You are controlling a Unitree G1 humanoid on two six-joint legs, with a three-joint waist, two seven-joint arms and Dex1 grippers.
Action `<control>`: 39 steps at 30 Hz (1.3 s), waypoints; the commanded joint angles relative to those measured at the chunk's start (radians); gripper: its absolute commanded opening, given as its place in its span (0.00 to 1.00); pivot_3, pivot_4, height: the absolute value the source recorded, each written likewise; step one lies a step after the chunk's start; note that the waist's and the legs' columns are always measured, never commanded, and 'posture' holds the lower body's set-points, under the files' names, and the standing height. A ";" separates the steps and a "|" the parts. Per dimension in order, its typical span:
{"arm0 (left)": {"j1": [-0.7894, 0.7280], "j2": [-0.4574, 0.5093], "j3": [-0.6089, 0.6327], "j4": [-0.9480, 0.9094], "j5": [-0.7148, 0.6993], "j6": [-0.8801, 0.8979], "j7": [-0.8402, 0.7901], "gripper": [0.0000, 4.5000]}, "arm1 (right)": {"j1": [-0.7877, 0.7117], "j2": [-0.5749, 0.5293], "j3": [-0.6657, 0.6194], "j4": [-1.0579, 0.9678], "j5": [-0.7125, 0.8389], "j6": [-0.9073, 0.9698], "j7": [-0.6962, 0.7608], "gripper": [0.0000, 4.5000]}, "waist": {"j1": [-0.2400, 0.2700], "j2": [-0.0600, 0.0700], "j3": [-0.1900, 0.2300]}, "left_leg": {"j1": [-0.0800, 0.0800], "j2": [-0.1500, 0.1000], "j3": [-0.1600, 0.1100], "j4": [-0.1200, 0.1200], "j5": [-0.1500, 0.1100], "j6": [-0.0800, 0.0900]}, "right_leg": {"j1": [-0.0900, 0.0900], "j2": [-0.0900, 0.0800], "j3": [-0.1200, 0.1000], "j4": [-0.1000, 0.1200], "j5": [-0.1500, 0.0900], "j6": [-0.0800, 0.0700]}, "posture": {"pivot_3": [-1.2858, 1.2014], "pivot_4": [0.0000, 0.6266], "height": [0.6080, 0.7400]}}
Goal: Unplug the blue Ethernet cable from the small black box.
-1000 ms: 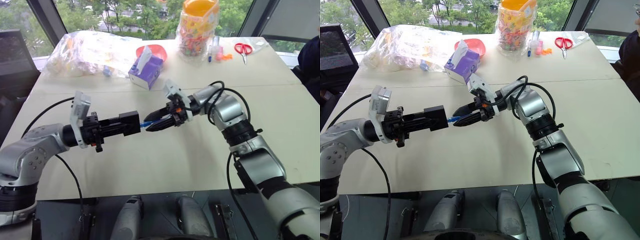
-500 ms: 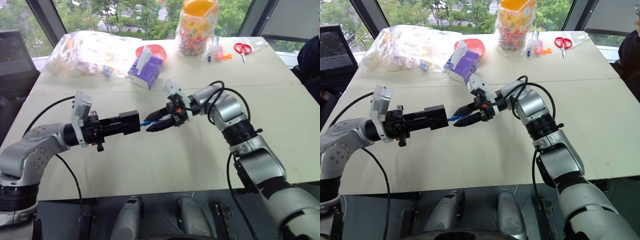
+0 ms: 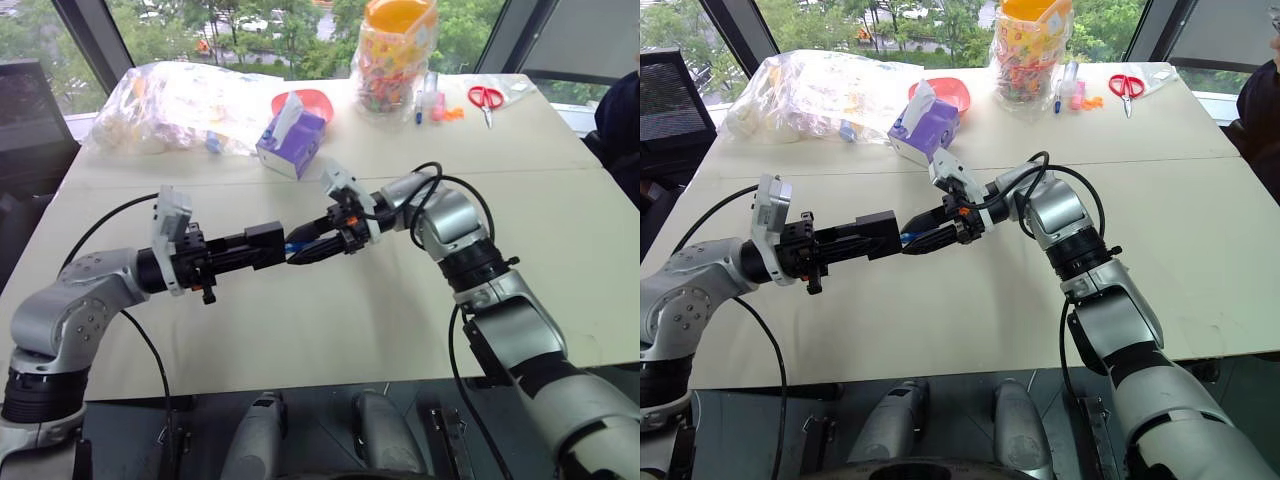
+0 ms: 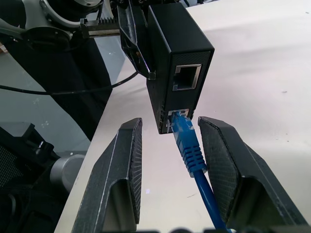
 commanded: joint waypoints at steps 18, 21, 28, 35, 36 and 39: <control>0.022 0.018 0.027 -0.051 0.002 -0.020 -0.009 0.10 | -0.039 -0.009 -0.041 0.053 -0.024 -0.058 -0.019 0.01 | -0.001 0.000 0.000 | 0.000 0.000 0.000 0.000 0.000 0.000 | 0.000 0.000 0.000 0.000 0.000 0.000 | 0.52 0.24 0.90; 0.055 0.039 0.050 -0.068 -0.005 -0.018 -0.014 0.10 | -0.067 -0.034 -0.065 0.146 -0.041 -0.103 -0.029 0.01 | -0.002 0.000 0.000 | 0.000 0.000 0.000 0.000 0.000 0.000 | 0.000 0.000 0.000 0.000 0.000 0.000 | 0.52 0.24 0.90; 0.103 0.072 0.090 -0.088 -0.020 -0.020 -0.011 0.10 | -0.125 -0.101 -0.108 0.419 -0.120 -0.263 -0.068 0.01 | 0.001 0.000 0.000 | 0.000 -0.001 0.000 0.001 0.000 0.000 | 0.001 0.000 0.000 -0.001 -0.001 -0.003 | 0.52 0.24 0.90; 0.066 0.014 0.035 -0.043 0.101 -0.113 0.066 0.10 | -0.136 -0.119 -0.145 0.641 -0.251 -0.563 -0.337 0.01 | -0.002 0.000 0.000 | 0.000 0.000 0.000 0.001 0.000 0.000 | 0.001 0.000 0.000 0.000 0.000 0.000 | 0.52 0.24 0.90; 0.049 -0.006 0.014 -0.025 0.140 -0.142 0.092 0.10 | -0.137 -0.112 -0.150 0.672 -0.268 -0.595 -0.396 0.01 | -0.001 0.000 0.000 | 0.001 0.000 0.000 0.001 0.000 0.000 | 0.001 0.000 0.000 0.000 0.000 0.000 | 0.52 0.24 0.90; -0.004 -0.075 -0.062 0.046 0.259 -0.236 0.144 0.10 | -0.137 -0.088 -0.169 0.736 -0.297 -0.644 -0.514 0.10 | 0.000 0.000 0.000 | 0.002 0.000 0.000 0.001 0.000 0.000 | 0.002 0.000 0.000 0.000 0.000 -0.001 | 0.52 0.24 0.90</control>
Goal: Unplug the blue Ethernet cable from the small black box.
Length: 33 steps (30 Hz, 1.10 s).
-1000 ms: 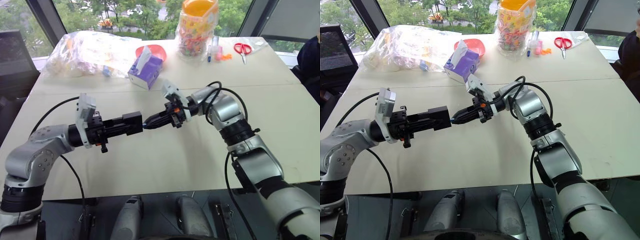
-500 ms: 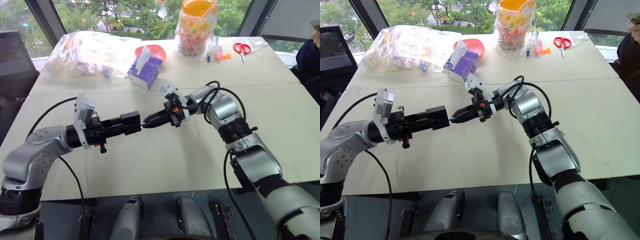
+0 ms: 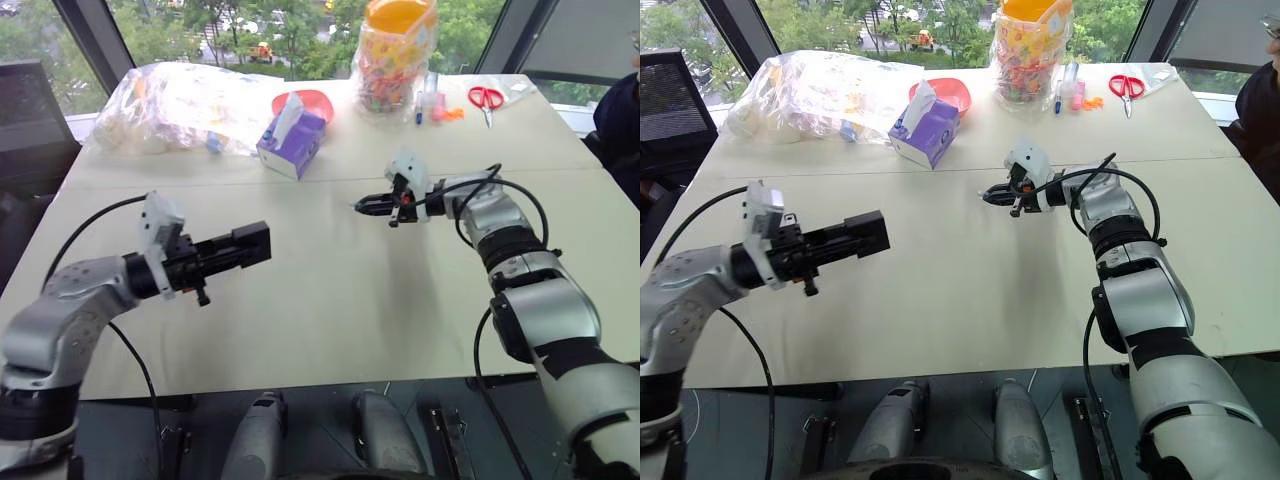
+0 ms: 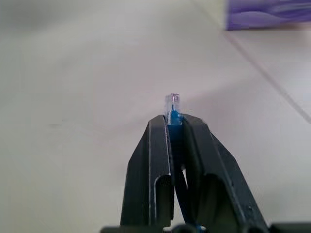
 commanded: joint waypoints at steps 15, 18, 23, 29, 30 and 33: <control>-0.263 -0.318 -0.180 0.502 0.377 -0.407 0.182 0.10 | 0.031 0.009 -0.194 -0.191 0.061 0.007 -0.167 0.99 | 0.000 0.000 0.000 | 0.000 0.000 0.000 0.001 0.000 0.000 | 0.000 0.000 0.000 0.001 0.002 0.004 | 0.52 0.24 0.90; -0.298 -0.344 -0.176 0.570 0.393 -0.441 0.187 0.10 | 0.158 -0.022 -0.199 -0.487 0.124 0.166 -0.109 0.99 | 0.002 0.000 0.000 | 0.000 0.000 -0.001 0.001 0.000 0.000 | 0.001 0.000 0.000 0.002 0.002 0.004 | 0.52 0.24 0.90; -0.330 -0.365 -0.185 0.674 0.411 -0.488 0.165 0.10 | 0.382 -0.071 -0.164 -0.942 0.193 0.402 -0.078 0.99 | 0.003 0.000 0.000 | 0.000 0.000 -0.001 0.001 0.000 0.000 | 0.000 0.000 0.000 0.002 0.002 0.005 | 0.52 0.24 0.90; -0.340 -0.394 -0.173 0.765 0.412 -0.496 0.151 0.10 | 0.497 -0.071 -0.155 -1.148 0.229 0.541 -0.123 0.99 | 0.001 0.000 0.000 | 0.000 -0.001 -0.001 0.004 0.000 0.000 | 0.001 0.000 0.000 0.002 0.002 0.005 | 0.52 0.24 0.90; -0.338 -0.395 -0.174 0.780 0.416 -0.496 0.148 0.33 | 0.507 -0.068 -0.154 -1.163 0.232 0.554 -0.131 1.00 | 0.002 0.000 0.000 | 0.000 0.000 -0.001 0.004 0.000 0.001 | 0.001 0.000 0.000 0.002 0.002 0.004 | 0.52 0.24 0.90; -0.324 -0.384 -0.184 0.808 0.438 -0.504 0.144 0.59 | 0.525 -0.067 -0.147 -1.186 0.232 0.568 -0.148 1.00 | 0.003 0.000 0.000 | 0.002 0.000 -0.001 0.004 0.000 0.001 | 0.003 0.000 0.000 0.002 0.002 0.004 | 0.52 0.24 0.90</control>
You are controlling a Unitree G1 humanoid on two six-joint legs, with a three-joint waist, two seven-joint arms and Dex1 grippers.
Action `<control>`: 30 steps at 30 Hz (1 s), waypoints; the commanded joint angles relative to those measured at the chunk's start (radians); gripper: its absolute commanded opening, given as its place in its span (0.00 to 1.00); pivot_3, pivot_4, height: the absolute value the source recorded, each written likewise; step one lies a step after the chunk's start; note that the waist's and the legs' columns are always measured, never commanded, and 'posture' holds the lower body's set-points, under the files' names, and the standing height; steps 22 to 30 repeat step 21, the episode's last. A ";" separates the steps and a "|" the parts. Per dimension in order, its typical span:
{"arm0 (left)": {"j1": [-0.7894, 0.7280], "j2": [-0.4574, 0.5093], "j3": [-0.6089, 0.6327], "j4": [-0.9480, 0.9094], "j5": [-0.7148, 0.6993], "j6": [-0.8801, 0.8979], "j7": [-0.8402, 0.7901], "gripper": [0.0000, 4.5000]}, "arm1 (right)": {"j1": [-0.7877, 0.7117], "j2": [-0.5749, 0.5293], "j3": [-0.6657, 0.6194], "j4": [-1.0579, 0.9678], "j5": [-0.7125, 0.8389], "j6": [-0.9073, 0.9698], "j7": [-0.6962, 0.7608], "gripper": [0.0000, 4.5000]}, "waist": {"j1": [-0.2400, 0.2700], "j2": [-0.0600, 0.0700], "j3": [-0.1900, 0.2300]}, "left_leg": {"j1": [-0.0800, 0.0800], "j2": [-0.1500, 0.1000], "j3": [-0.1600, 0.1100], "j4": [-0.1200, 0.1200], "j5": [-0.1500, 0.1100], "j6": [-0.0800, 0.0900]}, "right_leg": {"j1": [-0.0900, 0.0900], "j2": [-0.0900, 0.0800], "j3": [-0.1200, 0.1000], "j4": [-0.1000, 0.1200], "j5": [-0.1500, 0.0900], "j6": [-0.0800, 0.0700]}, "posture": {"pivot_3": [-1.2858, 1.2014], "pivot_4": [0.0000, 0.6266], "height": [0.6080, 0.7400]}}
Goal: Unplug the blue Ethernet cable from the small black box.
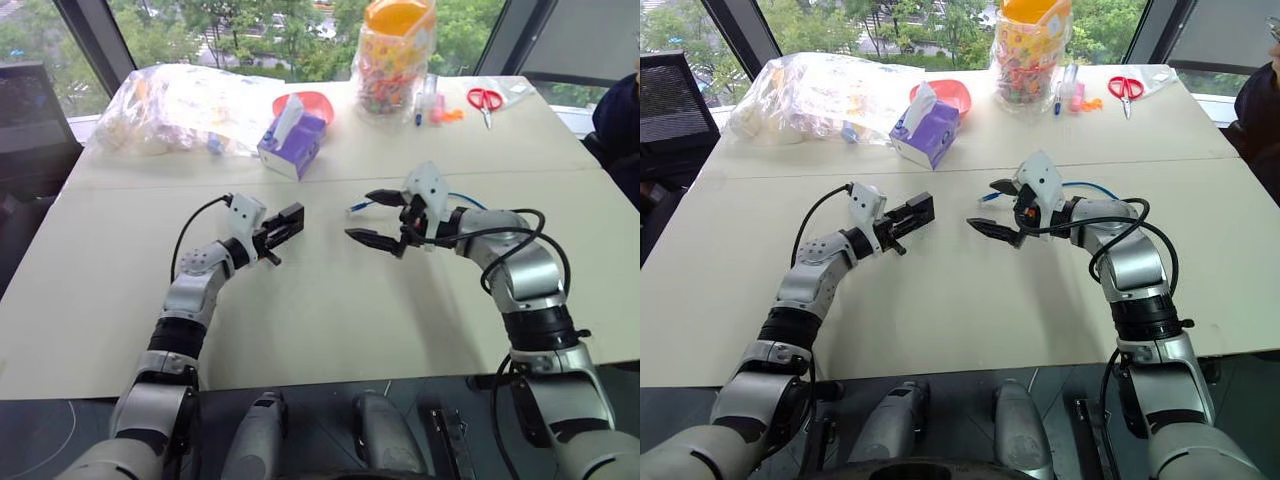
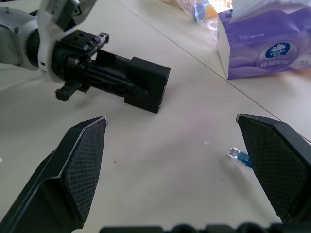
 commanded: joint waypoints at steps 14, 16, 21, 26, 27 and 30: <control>0.190 0.157 0.104 -0.364 -0.092 0.210 -0.033 0.99 | 0.040 -0.078 0.026 -0.074 0.045 0.054 0.043 1.00 | -0.001 0.000 0.000 | 0.000 0.000 0.000 -0.001 0.000 0.000 | 0.000 0.000 0.000 0.000 0.000 0.000 | 0.52 0.24 0.90; 0.231 0.182 0.129 -0.443 -0.112 0.252 -0.022 0.99 | 0.056 -0.090 0.027 -0.069 0.040 0.044 0.045 1.00 | 0.001 0.000 0.000 | 0.000 0.000 0.000 -0.001 0.000 0.000 | 0.000 0.000 0.000 0.000 0.000 0.000 | 0.52 0.24 0.90; 0.350 0.217 0.219 -0.656 -0.210 0.376 0.017 0.99 | 0.099 -0.052 -0.039 -0.090 0.115 0.117 -0.008 1.00 | 0.001 0.000 0.000 | 0.000 0.000 0.000 -0.001 0.000 0.000 | 0.000 -0.001 0.000 -0.002 -0.001 -0.002 | 0.52 0.24 0.90; 0.350 0.217 0.219 -0.656 -0.210 0.376 0.017 0.99 | 0.099 -0.052 -0.039 -0.090 0.115 0.117 -0.008 1.00 | 0.001 0.000 0.000 | 0.000 0.000 0.000 -0.001 0.000 0.000 | 0.000 -0.001 0.000 -0.002 -0.001 -0.002 | 0.52 0.24 0.90; 0.350 0.217 0.219 -0.656 -0.210 0.376 0.017 0.99 | 0.099 -0.052 -0.039 -0.090 0.115 0.117 -0.008 1.00 | 0.001 0.000 0.000 | 0.000 0.000 0.000 -0.001 0.000 0.000 | 0.000 -0.001 0.000 -0.002 -0.001 -0.002 | 0.52 0.24 0.90; 0.350 0.217 0.219 -0.656 -0.210 0.376 0.017 0.99 | 0.099 -0.052 -0.039 -0.090 0.115 0.117 -0.008 1.00 | 0.001 0.000 0.000 | 0.000 0.000 0.000 -0.001 0.000 0.000 | 0.000 -0.001 0.000 -0.002 -0.001 -0.002 | 0.52 0.24 0.90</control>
